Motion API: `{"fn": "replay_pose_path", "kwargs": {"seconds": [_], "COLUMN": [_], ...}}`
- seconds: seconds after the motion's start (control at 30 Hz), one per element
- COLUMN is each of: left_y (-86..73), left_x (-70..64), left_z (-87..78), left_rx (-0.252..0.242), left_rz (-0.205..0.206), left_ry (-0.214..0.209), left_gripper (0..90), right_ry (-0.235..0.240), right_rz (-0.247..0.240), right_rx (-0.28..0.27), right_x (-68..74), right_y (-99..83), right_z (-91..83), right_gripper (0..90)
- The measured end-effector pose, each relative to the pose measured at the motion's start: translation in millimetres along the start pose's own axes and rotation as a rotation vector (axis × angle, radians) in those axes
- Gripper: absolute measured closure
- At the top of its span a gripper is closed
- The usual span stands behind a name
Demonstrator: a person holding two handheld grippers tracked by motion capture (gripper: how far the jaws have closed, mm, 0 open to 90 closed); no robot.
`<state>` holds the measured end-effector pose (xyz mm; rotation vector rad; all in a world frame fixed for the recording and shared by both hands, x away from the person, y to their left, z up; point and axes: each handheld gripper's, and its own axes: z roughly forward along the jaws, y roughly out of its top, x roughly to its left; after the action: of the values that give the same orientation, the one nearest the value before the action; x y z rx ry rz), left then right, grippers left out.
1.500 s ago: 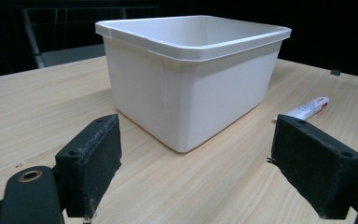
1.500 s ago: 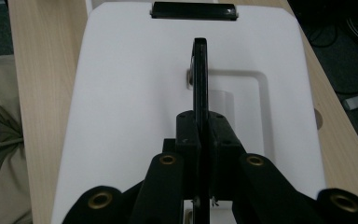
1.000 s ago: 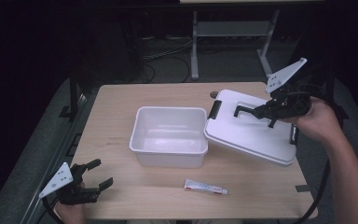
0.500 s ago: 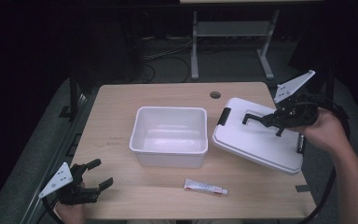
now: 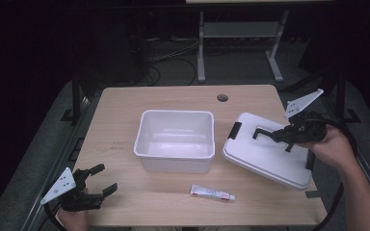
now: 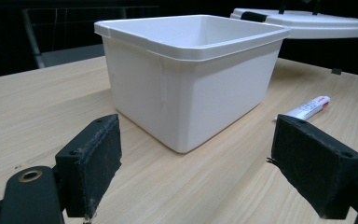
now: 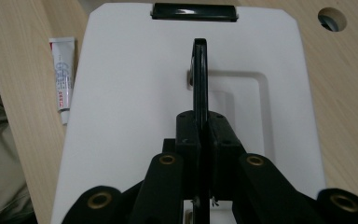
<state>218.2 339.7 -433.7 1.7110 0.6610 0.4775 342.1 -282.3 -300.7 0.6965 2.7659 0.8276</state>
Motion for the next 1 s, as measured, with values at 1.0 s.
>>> {"fn": "replay_pose_path", "kwargs": {"seconds": [1.0], "left_y": [-0.1], "left_x": [0.1], "left_z": [-0.2], "left_rx": [-0.003], "left_rz": [0.002], "left_ry": [-0.001], "left_gripper": [15.7], "right_ry": [0.038], "right_rz": [0.085], "right_rx": [0.014], "right_x": [-3.3], "right_y": [-34.3], "right_z": [58.3], "right_gripper": [83.9]}}
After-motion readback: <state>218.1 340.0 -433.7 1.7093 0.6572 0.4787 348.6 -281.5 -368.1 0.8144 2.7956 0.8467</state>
